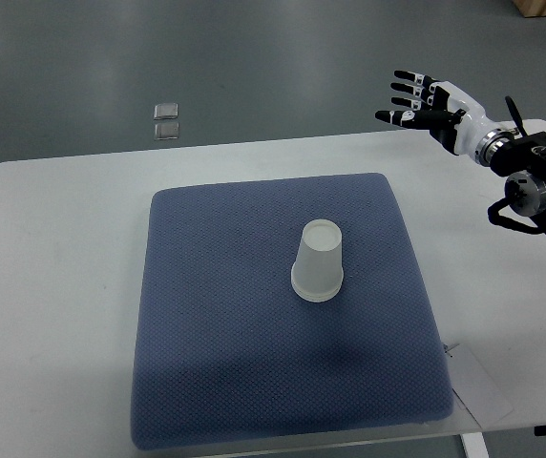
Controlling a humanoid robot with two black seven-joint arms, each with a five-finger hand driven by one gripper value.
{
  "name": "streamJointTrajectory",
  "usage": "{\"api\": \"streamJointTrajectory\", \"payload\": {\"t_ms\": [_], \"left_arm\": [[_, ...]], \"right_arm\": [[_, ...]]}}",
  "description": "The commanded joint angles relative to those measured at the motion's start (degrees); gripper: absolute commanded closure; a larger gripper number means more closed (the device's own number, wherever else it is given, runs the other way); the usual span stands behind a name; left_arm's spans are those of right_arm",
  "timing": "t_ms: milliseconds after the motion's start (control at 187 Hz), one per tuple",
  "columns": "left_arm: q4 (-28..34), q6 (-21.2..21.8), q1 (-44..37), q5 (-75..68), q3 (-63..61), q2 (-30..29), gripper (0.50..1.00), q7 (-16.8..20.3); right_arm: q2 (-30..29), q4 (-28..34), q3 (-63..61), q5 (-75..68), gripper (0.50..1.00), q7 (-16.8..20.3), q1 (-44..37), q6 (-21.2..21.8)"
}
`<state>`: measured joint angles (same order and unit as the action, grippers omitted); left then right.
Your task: Stack paper cups
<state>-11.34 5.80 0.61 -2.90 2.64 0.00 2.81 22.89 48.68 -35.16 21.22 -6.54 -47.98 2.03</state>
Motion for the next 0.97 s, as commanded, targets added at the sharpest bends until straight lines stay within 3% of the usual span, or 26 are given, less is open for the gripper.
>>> {"api": "streamJointTrajectory", "payload": {"t_ms": [0,369,967], "left_arm": [[0.0,0.0,0.0,0.0,0.0,0.0,0.5,0.0],[0.0,0.0,0.0,0.0,0.0,0.0,0.5,0.0],[0.0,0.0,0.0,0.0,0.0,0.0,0.5,0.0]], "right_arm": [[-1.3,-0.2,0.0,-2.2,0.591,0.0,0.8,-1.0],[-7.3,-3.3,-3.6,-4.3,0.589,-0.2,4.0,-3.0],[-9.0,-3.4,-5.7,-4.0,0.587,-0.9,6.9,-2.9]]}}
